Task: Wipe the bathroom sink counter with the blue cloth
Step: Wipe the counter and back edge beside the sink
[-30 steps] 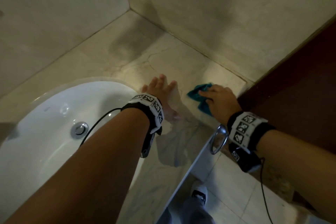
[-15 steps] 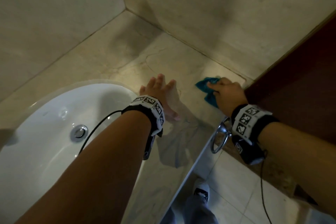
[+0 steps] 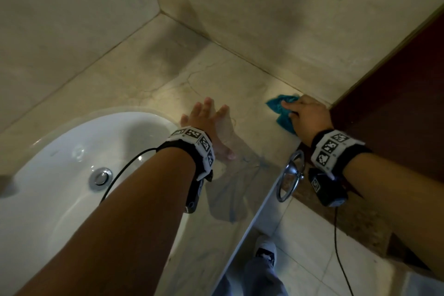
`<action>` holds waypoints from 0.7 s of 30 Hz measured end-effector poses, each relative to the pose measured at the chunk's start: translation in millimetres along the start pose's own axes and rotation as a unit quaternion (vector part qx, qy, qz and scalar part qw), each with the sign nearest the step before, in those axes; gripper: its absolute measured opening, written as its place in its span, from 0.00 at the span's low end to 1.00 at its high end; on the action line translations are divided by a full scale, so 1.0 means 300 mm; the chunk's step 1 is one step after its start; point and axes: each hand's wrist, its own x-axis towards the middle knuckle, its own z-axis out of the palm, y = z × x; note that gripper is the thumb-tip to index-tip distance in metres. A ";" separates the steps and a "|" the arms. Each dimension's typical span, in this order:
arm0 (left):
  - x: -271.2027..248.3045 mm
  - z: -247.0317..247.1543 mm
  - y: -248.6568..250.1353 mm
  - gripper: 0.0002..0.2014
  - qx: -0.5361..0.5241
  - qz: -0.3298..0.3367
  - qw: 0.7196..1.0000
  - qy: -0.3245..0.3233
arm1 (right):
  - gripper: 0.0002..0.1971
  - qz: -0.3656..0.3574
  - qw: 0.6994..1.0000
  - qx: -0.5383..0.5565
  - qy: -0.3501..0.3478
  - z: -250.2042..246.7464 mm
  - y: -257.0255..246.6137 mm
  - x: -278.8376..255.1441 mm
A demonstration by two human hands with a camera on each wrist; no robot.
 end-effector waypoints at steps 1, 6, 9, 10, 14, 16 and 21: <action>0.000 0.000 -0.001 0.60 0.002 -0.003 1.000 -0.004 | 0.18 -0.011 1.000 -0.005 -0.003 0.008 -0.014 -0.032; 0.000 0.001 -0.001 0.62 0.002 -0.014 1.000 -0.021 | 0.17 -0.091 0.996 0.008 -0.013 0.017 -0.064 -0.138; -0.006 -0.002 -0.002 0.61 -0.006 -0.011 1.000 -0.020 | 0.17 -0.104 0.994 0.019 -0.016 -0.002 -0.026 -0.066; -0.007 -0.002 -0.003 0.61 -0.010 -0.010 1.000 -0.023 | 0.17 -0.076 0.997 0.029 -0.006 -0.011 -0.013 -0.031; -0.013 -0.009 -0.003 0.60 -0.014 -0.004 1.000 -0.019 | 0.16 0.037 0.998 0.030 0.036 -0.020 -0.010 0.035; -0.008 -0.006 -0.003 0.60 -0.011 -0.002 1.000 -0.014 | 0.16 0.041 0.998 0.030 0.038 -0.010 -0.030 0.002; 0.007 0.007 -0.008 0.62 0.002 0.000 1.000 -0.006 | 0.16 -0.078 0.995 0.054 0.034 0.034 -0.085 -0.180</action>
